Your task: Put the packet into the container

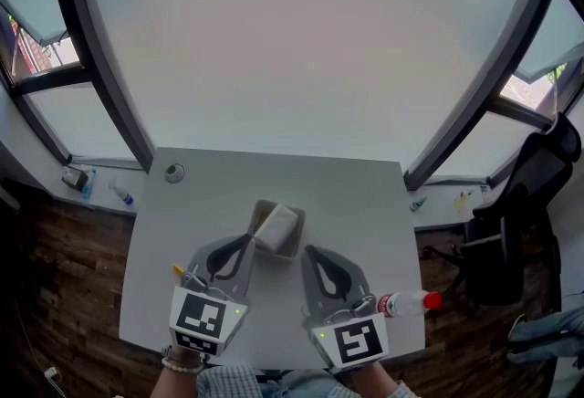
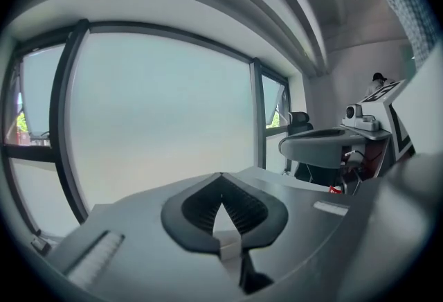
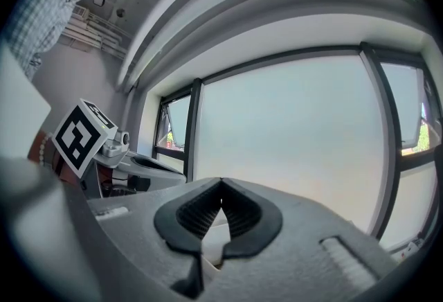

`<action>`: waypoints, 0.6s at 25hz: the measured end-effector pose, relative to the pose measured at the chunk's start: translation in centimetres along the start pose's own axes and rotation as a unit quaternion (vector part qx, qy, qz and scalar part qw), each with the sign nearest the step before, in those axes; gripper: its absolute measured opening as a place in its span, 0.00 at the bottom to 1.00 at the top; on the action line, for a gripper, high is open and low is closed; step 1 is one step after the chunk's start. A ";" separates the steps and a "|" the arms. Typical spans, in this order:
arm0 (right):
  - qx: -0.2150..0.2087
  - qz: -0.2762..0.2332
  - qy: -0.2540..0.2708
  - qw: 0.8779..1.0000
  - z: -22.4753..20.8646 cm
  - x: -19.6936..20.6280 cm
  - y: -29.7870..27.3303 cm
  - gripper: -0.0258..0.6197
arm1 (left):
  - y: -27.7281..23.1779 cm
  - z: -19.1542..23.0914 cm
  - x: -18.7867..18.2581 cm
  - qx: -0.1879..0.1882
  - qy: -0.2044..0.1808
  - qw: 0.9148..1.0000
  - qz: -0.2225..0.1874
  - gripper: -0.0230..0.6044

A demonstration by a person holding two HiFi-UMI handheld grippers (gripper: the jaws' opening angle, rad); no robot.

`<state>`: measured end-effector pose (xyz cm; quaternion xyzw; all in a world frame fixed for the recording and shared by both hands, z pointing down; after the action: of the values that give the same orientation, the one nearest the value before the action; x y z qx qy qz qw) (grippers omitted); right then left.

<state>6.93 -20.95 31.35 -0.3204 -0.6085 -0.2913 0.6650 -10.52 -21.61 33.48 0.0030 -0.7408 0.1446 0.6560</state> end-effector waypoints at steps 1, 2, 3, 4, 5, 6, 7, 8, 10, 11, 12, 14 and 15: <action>-0.002 -0.002 0.002 1.000 0.1 -0.2 -0.2 0.04 | 0.1 0.0 -0.2 -0.002 0.000 1.000 -0.004 0.04; -0.004 -0.005 0.004 1.000 0.3 -0.4 -0.4 0.04 | 0.1 0.1 -0.3 -0.004 0.000 1.000 -0.006 0.04; -0.006 -0.009 0.006 1.000 0.4 -0.6 -0.6 0.04 | 0.1 0.2 -0.4 -0.006 0.000 1.000 -0.008 0.04; -0.008 -0.014 0.008 1.000 0.5 -0.8 -0.8 0.04 | 0.2 0.2 -0.6 -0.007 -0.001 1.000 -0.010 0.04; -0.010 -0.018 0.009 1.000 0.7 -0.9 -1.0 0.04 | 0.2 0.2 -0.6 -0.007 -0.002 1.000 -0.012 0.04; -0.012 -0.020 0.010 1.000 0.8 -1.0 -1.2 0.04 | 0.3 0.2 -0.7 -0.006 -0.004 1.000 -0.014 0.04; -0.014 -0.020 0.012 1.000 0.9 -1.1 -1.4 0.04 | 0.3 0.3 -0.8 -0.006 -0.005 1.000 -0.016 0.04; -0.017 -0.019 0.014 1.000 0.9 -1.1 -1.6 0.04 | 0.3 0.4 -0.9 -0.006 -0.005 1.000 -0.018 0.04; -0.020 -0.018 0.015 1.000 1.0 -1.2 -2.1 0.04 | 0.3 0.7 -1.1 -0.009 -0.002 1.000 -0.023 0.04; -0.021 -0.018 0.015 1.000 1.0 -1.3 -2.2 0.04 | 0.3 0.8 -1.1 -0.010 0.000 1.000 -0.025 0.04; -0.021 -0.018 0.017 0.999 1.0 -1.4 -2.4 0.04 | 0.4 0.9 -1.1 -0.011 0.001 1.000 -0.027 0.04; -0.023 -0.019 0.019 0.999 1.0 -1.4 -2.6 0.04 | 0.5 1.1 -1.1 -0.013 -0.001 0.999 -0.030 0.04; -0.024 -0.019 0.020 0.999 1.1 -1.4 -2.7 0.04 | 0.6 1.1 -1.1 -0.014 -0.002 0.999 -0.031 0.04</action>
<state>4.05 -21.79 30.20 -0.3183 -0.5940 -0.3248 0.6636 -11.53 -21.50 32.22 0.0176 -0.7436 0.1139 0.6587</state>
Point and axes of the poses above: the fingertips, and each gripper's own axes: y backward along the fingers, z to its left, x out of its underside, the point moved 9 cm from there along y, backward along the fingers, and after that the axes turned 13 degrees about -x, right-handed, at the moved point
